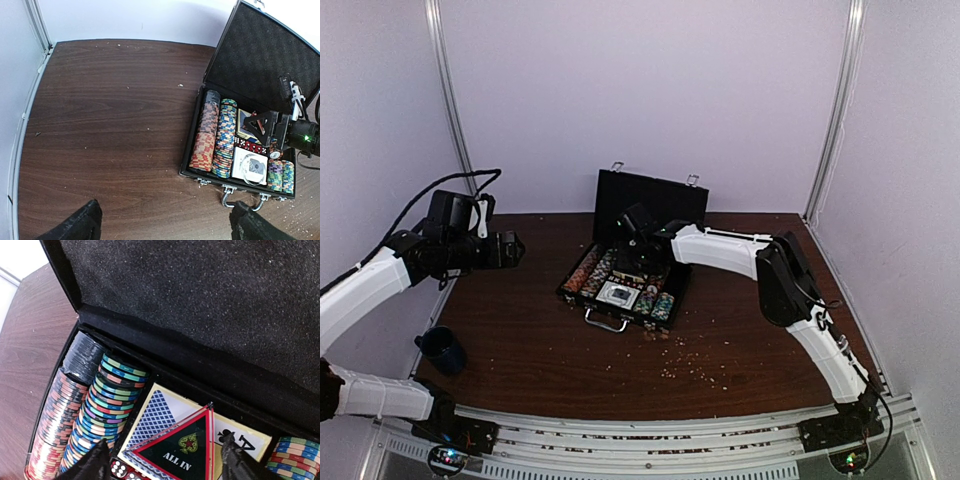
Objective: Pack up texas hold em set
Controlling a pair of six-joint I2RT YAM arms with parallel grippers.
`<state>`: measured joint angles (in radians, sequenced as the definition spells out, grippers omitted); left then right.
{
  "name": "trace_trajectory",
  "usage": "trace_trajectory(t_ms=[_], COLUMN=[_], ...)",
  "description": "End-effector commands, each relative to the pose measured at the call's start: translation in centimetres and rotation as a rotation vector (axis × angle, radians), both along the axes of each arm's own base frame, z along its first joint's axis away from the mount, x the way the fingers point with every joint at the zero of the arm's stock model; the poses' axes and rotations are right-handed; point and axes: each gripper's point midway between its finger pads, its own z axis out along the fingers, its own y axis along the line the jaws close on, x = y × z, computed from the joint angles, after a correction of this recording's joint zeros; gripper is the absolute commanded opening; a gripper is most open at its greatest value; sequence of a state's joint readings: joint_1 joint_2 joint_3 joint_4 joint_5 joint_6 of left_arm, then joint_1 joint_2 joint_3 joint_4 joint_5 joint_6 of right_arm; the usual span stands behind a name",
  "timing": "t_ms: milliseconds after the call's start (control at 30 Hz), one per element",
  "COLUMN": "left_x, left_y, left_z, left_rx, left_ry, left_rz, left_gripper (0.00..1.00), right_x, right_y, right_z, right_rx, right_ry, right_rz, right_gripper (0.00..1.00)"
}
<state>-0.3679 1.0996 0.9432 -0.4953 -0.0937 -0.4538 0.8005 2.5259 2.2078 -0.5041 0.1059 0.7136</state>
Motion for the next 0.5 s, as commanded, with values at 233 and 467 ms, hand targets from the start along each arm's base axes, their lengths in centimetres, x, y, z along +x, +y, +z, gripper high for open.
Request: trace_trajectory(t_ms=[233, 467], left_x=[0.4, 0.4], left_y=[0.3, 1.5], left_z=[1.5, 1.7], left_rx=[0.002, 0.022], left_ry=[-0.048, -0.056], left_rz=[0.012, 0.077], left_gripper=[0.92, 0.94], right_x=[0.8, -1.2], right_y=[0.9, -0.6], right_z=[4.4, 12.8], right_rx=[0.058, 0.083], right_ry=[-0.091, -0.22], right_rz=[0.032, 0.056], right_gripper=[0.91, 0.92])
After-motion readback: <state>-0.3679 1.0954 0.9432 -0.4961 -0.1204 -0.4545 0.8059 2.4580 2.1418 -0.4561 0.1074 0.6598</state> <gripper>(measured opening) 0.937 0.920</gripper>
